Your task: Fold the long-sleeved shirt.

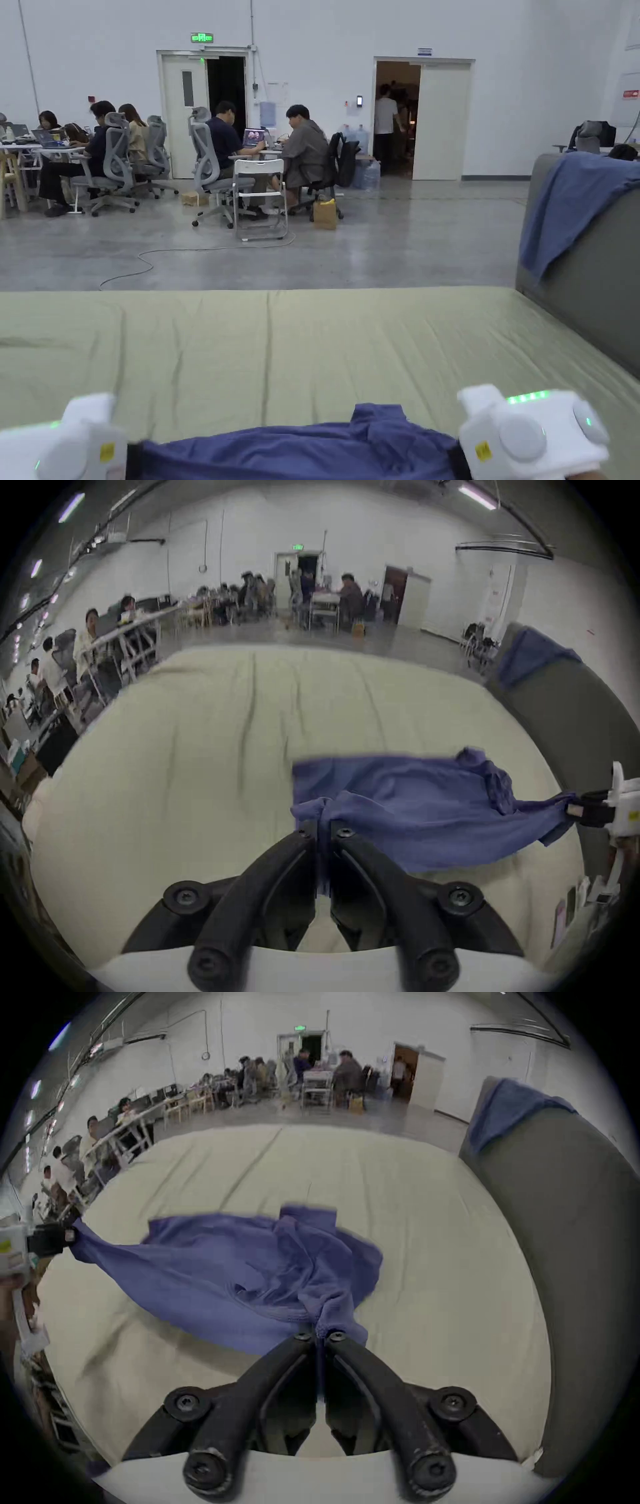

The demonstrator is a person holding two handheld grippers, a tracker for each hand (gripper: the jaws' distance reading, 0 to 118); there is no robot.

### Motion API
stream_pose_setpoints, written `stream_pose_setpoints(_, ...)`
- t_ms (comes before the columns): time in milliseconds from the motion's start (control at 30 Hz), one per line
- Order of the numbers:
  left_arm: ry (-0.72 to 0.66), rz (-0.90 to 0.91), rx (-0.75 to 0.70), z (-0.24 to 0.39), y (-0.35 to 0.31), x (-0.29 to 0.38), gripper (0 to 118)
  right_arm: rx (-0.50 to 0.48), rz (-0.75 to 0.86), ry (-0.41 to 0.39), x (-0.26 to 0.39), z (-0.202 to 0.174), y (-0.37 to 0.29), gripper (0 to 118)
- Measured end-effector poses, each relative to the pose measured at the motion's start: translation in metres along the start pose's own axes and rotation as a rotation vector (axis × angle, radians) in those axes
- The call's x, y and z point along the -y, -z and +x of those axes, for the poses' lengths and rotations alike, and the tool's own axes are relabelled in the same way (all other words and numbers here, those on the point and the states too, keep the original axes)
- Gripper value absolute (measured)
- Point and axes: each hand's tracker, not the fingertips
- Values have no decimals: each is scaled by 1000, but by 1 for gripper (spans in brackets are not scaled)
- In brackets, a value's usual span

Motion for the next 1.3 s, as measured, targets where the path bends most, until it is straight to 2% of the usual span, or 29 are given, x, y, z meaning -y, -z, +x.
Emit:
stream_pose_setpoints(67,-5,-31,22,-15,-25,39,2,-39,-15,-52,42,-8,-24,0)
stream_pose_setpoints(233,-20,-76,32,-43,-107,122,2,-107,-35,-15,137,-22,-98,0)
stream_pose_setpoints(400,-65,-75,66,-64,-202,184,2,-162,-53,-30,221,-39,-177,0)
stream_pose_setpoints(600,-5,-157,91,-77,-261,255,2,-182,-187,-32,291,-55,-218,0)
stream_pose_setpoints(733,17,-209,62,-79,-254,273,2,-140,-274,-60,311,-62,-200,0)
stream_pose_setpoints(833,5,-251,43,-83,-228,284,2,-145,-342,-14,313,-62,-171,0)
stream_pose_setpoints(967,-29,-349,1,-86,-198,311,2,-136,-432,-5,314,-62,-139,0)
stream_pose_setpoints(1000,-45,-385,0,-87,-187,315,2,-157,-448,10,313,-63,-134,2)
stream_pose_setpoints(1033,-57,-424,-4,-87,-183,317,4,-158,-445,17,312,-63,-131,9)
stream_pose_setpoints(1067,-60,-446,-25,-88,-180,317,23,-144,-433,25,310,-63,-130,43)
stream_pose_setpoints(1100,-46,-434,-33,-87,-181,316,56,-97,-376,25,308,-60,-135,79)
stream_pose_setpoints(1133,-34,-416,-30,-86,-187,312,92,-46,-324,8,305,-59,-143,105)
stream_pose_setpoints(1167,-26,-328,-11,-85,-199,306,116,-38,-258,9,300,-57,-155,113)
stream_pose_setpoints(1267,-70,-110,37,-76,-240,283,117,-113,-178,70,280,-51,-191,113)
stream_pose_setpoints(1300,-101,-117,79,-73,-249,277,117,-141,-145,98,275,-51,-198,113)
